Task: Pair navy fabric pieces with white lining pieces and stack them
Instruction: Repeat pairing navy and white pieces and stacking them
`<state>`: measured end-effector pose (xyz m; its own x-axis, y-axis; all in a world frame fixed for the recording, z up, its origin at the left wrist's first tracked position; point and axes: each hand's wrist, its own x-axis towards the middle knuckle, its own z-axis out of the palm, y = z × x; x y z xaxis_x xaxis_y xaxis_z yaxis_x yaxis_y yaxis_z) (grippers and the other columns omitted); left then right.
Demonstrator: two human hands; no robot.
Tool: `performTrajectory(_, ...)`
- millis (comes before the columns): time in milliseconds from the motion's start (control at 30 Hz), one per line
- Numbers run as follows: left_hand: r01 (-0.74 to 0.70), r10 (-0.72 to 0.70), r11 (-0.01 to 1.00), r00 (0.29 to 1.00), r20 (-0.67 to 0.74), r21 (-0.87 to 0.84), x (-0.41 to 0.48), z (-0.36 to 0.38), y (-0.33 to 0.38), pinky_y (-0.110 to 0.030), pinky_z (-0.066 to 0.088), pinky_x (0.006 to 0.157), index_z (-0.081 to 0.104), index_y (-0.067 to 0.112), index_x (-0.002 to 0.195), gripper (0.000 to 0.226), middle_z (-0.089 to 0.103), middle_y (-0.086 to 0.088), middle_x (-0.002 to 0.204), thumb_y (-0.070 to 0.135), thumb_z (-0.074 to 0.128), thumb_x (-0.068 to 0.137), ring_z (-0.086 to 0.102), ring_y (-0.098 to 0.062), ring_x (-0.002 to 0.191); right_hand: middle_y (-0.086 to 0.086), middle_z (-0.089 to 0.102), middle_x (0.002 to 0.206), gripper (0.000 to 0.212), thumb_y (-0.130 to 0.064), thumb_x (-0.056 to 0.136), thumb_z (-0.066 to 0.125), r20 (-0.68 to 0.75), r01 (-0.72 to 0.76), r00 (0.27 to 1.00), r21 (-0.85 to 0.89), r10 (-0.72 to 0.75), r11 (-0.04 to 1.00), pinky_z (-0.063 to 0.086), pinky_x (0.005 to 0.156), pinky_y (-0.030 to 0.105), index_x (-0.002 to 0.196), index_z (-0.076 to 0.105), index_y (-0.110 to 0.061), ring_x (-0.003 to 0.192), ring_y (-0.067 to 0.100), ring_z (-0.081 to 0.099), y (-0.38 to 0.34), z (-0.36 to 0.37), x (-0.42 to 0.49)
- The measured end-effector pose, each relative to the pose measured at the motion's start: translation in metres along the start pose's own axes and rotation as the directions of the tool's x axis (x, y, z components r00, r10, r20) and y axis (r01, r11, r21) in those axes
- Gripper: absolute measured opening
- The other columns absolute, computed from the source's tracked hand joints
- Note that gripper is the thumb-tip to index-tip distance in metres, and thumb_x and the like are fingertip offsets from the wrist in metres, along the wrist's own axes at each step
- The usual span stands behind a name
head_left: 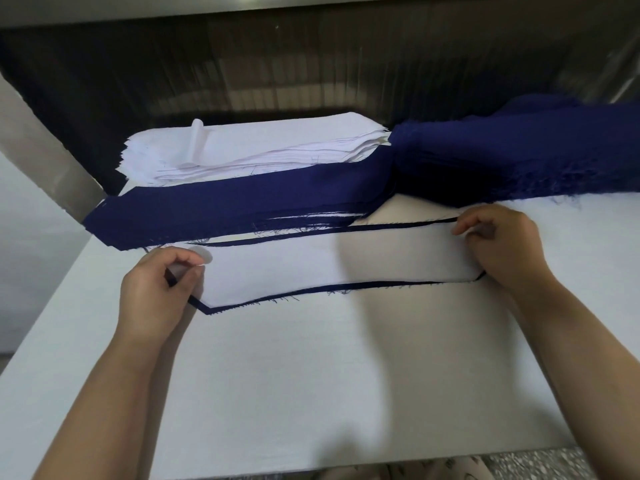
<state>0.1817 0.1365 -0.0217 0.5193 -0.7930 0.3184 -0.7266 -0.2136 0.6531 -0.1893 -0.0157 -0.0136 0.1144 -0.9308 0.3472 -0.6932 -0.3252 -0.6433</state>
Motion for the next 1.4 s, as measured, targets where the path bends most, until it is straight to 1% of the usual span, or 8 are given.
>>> performTrajectory(233,-0.003,0.003,1.0,1.0,-0.002,-0.012,-0.001,0.0,-0.001,0.001,0.035,0.073,0.065,0.02,0.085,0.018,0.061,0.009,0.089,0.001,0.066,0.086,0.052,0.013,0.079,0.004,0.059,0.096,0.029,0.012,0.081,0.051,0.058,0.011,0.998,-0.089,-0.006,0.996,0.033,0.083,0.022,0.078,0.066,-0.012,0.096,0.024,0.049,0.003,0.0,0.001)
performTrajectory(367,-0.107,0.108,0.993,0.994,-0.013,0.055,0.0,-0.001,0.0,-0.031,0.042,0.097,0.068,0.013,0.083,0.017,0.062,0.003,0.093,-0.004,0.068,0.082,0.059,-0.027,0.098,0.008,0.06,0.116,0.022,0.002,0.085,0.054,0.041,-0.015,0.999,-0.272,0.027,0.962,0.016,0.08,0.022,0.085,0.07,-0.014,0.11,0.035,0.04,0.007,0.0,0.002)
performTrajectory(433,-0.11,0.115,0.987,0.993,-0.035,0.114,0.0,-0.001,0.0,-0.016,0.027,0.1,0.068,0.017,0.082,0.018,0.061,0.004,0.099,-0.001,0.069,0.083,0.05,-0.036,0.111,0.004,0.051,0.127,0.024,-0.004,0.085,0.055,-0.009,-0.069,0.998,-0.309,0.069,0.949,0.015,0.079,0.026,0.092,0.07,-0.02,0.115,0.036,0.033,0.004,0.0,0.001)
performTrajectory(533,-0.069,0.079,0.988,0.994,-0.069,0.136,-0.003,0.001,0.002,-0.022,0.024,0.087,0.067,0.023,0.082,0.02,0.059,0.011,0.102,0.004,0.067,0.086,0.037,-0.034,0.116,0.003,0.047,0.129,0.024,-0.007,0.085,0.055,0.0,-0.058,0.998,-0.3,0.061,0.952,0.016,0.085,0.03,0.099,0.069,-0.021,0.117,0.034,0.028,-0.001,-0.001,0.0)
performTrajectory(767,-0.06,0.061,0.994,0.998,-0.009,0.09,-0.004,0.002,0.001,-0.043,0.032,0.101,0.065,0.024,0.083,0.043,0.064,0.009,0.091,-0.016,0.048,0.086,0.045,-0.034,0.112,0.012,0.062,0.103,0.013,-0.005,0.085,0.061,0.147,0.086,0.987,-0.198,-0.057,0.976,0.037,0.086,0.036,0.095,0.069,-0.009,0.094,0.031,0.05,-0.004,0.001,0.001)
performTrajectory(1000,-0.06,0.064,0.989,0.998,-0.027,0.134,-0.003,0.005,0.002,-0.037,0.027,0.098,0.063,0.026,0.084,0.058,0.063,0.012,0.099,-0.025,0.035,0.075,0.043,-0.033,0.113,0.01,0.061,0.099,0.015,-0.001,0.084,0.059,0.099,0.099,0.992,-0.16,-0.084,0.982,0.033,0.075,0.025,0.095,0.069,-0.005,0.088,0.023,0.048,-0.008,0.004,-0.002)
performTrajectory(1233,-0.071,0.079,0.987,0.995,-0.053,0.141,0.009,0.013,0.013,-0.039,0.028,0.093,0.07,0.015,0.09,0.039,0.064,0.003,0.105,-0.015,0.046,0.086,0.041,-0.033,0.11,0.013,0.062,0.102,0.022,0.004,0.084,0.057,-0.11,0.211,0.967,-0.153,-0.228,0.966,0.028,0.077,0.015,0.103,0.066,-0.003,0.094,0.031,0.05,-0.025,-0.004,0.02)
performTrajectory(1400,-0.123,0.127,0.983,0.992,-0.021,0.134,0.029,0.03,0.038,-0.034,0.025,0.092,0.071,0.014,0.092,0.026,0.063,0.004,0.101,-0.006,0.056,0.087,0.04,-0.031,0.111,0.015,0.052,0.124,0.034,-0.014,0.091,0.055,-0.024,0.23,0.968,-0.308,-0.249,0.923,0.027,0.096,0.034,0.125,0.056,-0.007,0.114,0.036,0.038,-0.033,-0.003,0.048)
